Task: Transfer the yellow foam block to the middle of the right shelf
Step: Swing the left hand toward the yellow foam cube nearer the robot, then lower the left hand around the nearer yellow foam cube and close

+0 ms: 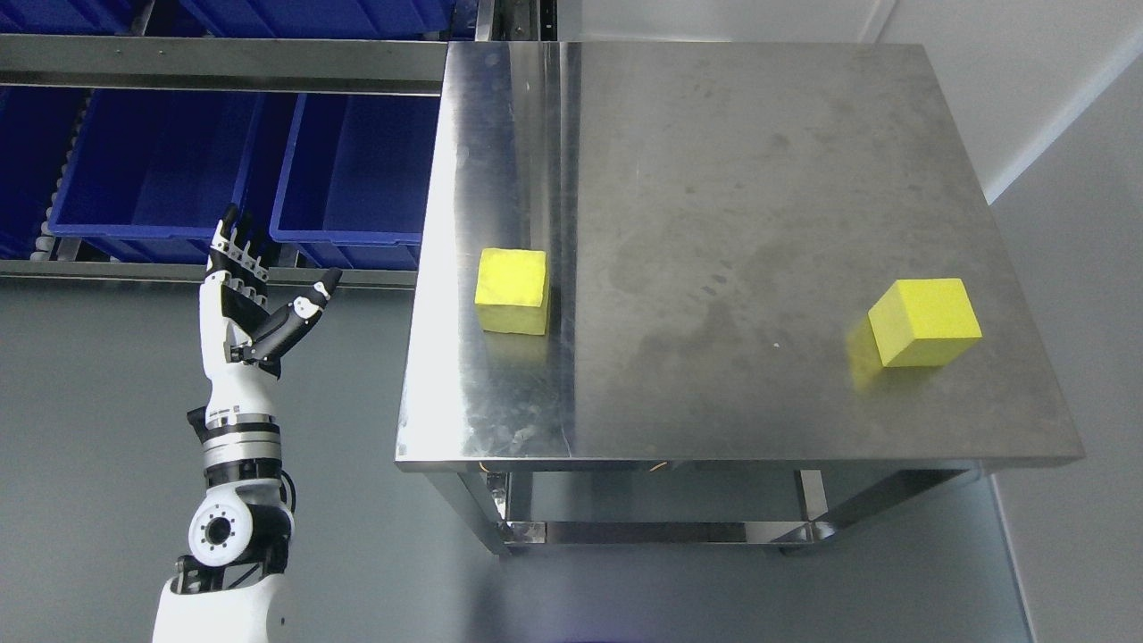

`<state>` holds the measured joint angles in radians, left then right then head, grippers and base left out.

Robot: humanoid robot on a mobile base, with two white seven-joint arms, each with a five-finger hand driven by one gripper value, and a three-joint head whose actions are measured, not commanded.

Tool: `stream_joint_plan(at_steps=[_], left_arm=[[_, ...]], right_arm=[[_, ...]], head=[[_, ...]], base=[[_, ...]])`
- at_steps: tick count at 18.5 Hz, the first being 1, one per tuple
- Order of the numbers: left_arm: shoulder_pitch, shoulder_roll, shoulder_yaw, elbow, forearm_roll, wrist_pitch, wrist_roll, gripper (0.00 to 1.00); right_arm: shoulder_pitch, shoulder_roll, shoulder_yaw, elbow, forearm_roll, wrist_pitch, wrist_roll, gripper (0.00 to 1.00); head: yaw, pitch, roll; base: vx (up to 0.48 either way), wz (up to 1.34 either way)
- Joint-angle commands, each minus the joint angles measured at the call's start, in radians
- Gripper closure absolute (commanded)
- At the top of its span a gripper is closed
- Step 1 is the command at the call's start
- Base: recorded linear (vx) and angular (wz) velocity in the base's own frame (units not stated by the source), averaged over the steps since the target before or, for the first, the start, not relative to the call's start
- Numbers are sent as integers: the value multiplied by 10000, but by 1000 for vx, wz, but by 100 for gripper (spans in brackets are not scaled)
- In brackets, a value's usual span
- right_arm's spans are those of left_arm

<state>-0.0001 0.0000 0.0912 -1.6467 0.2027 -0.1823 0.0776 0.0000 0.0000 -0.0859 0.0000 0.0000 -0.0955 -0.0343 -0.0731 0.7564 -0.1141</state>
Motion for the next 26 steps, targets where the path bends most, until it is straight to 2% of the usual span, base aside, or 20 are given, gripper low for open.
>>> stream_joint_plan(at_steps=[1,4,8,11,13,16,18,22,26], left_arm=[[308,174,-84,53,-94,-2,7,0],[292,174,-84,38,-94,-48,7,0],[-257,174,-129,23,-140,-600,-344,0],[-1269,274,-160,23,-216,-570,-1554,0],[-1914,734,-389,23,-491,-570,-3266,0],[-2391,1041,-773,-39,-523,-478,-5694,0],[-2392,1180,-820,-222,-523,-463,-6082,0],[-2407,2266,-1417,-483,-554,-51,-7155,0],[-2698,3693,-1785,-576,-660,182,-7249,0]], right_arm=[[15,-175,0,-175,31,4,6,0],[15,-175,0,-175,31,4,6,0],[15,-175,0,-175,31,4,6,0],[15,-175,0,-175,31,4,6,0],[15,-175,0,-175,31,4,6,0],[15,-175,0,-175,31,4,6,0],[15,-175,0,-175,31,4,6,0],[15,-175,0,-175,31,-11,6,0],[15,-175,0,-175,31,4,6,0]], head=[[0,0,0],[0,0,0],[0,0,0],[0,0,0],[0,0,0],[0,0,0],[0,0,0],[0,0,0],[0,0,0]], base=[[0,0],[0,0],[0,0],[0,0],[0,-5],[0,-4],[0,0],[0,0],[0,0]])
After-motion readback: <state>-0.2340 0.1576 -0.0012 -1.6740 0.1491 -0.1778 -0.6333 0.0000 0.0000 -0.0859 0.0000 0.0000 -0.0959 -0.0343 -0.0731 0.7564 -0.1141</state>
